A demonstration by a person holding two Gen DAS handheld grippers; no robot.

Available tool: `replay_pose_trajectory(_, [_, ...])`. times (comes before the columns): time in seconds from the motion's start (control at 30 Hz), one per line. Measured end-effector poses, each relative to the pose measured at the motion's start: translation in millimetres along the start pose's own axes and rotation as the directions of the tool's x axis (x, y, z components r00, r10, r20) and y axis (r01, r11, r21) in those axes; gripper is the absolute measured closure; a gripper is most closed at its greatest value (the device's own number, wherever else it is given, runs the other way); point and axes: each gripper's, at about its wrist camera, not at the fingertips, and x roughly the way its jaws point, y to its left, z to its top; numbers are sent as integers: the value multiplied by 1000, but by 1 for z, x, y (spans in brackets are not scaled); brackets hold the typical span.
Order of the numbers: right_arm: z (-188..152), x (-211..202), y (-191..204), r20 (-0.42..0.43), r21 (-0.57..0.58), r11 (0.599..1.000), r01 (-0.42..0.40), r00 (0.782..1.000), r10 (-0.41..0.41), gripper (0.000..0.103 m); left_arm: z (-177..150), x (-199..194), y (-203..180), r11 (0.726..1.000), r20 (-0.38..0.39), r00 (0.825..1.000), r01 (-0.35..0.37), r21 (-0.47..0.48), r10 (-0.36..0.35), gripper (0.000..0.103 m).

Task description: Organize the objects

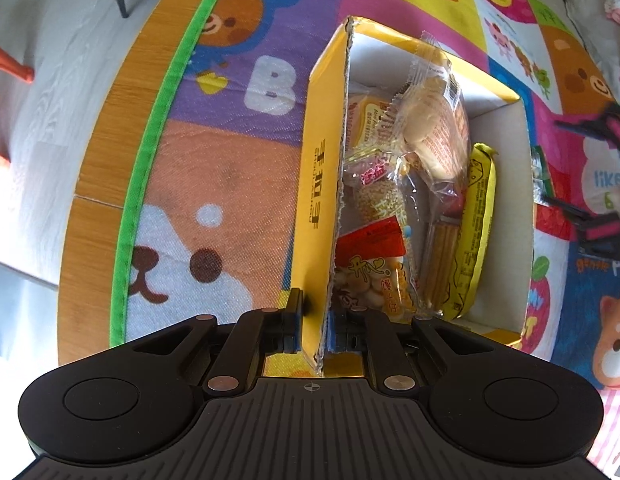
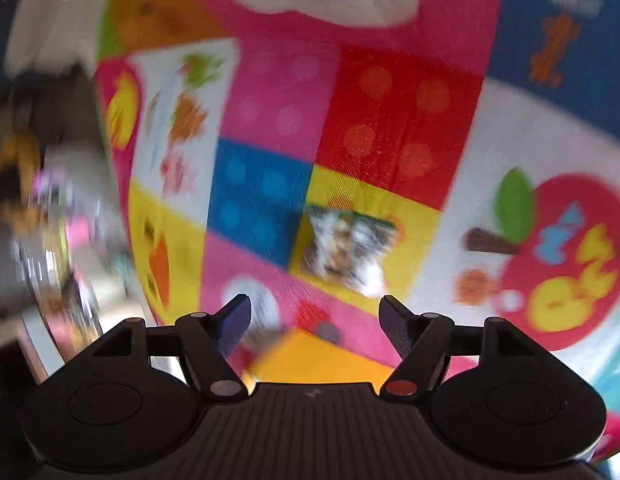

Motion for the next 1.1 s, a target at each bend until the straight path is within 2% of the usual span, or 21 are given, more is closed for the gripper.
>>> replay_pose_trajectory(0.13, [-1,24,27,116,-58,980,188,977,-181,32,-1,-1,4,1000,9,1000,14,-26,-14,89])
replay_pose_trajectory(0.2, [-4,34,33,110,-101,967,233,969,-222,32,-2,-1,5,999,11,1000,14,-29,-14,89])
replay_pose_trajectory(0.27, [-8,39,35,105,-166,951,262,963,-248,35,-1,-1,5,1000,9,1000,9,-25,-9,89])
replay_pose_trajectory(0.47, [-18,22,28,181,-343,882,324,944,-277,41,6,5,-6,999,7,1000,-30,31,30,90])
replay_pose_trajectory(0.57, [-20,9,14,208,-438,828,350,936,-285,42,8,7,-11,998,16,999,-32,59,31,90])
replay_pose_trajectory(0.7, [-16,-12,-19,181,-503,790,350,937,-300,42,8,8,-15,996,23,999,-30,84,28,90])
replay_pose_trajectory(0.87, [-23,-36,-59,106,-529,778,337,937,-334,43,7,7,-10,996,16,1000,-14,91,12,91])
replay_pose_trajectory(1.03, [-53,-73,-88,-46,-553,809,198,962,-267,43,8,5,-10,992,10,1000,-20,126,19,91])
replay_pose_trajectory(1.1, [-73,-92,-88,-53,-599,783,165,968,-245,43,9,7,-13,988,9,1000,-20,151,19,90])
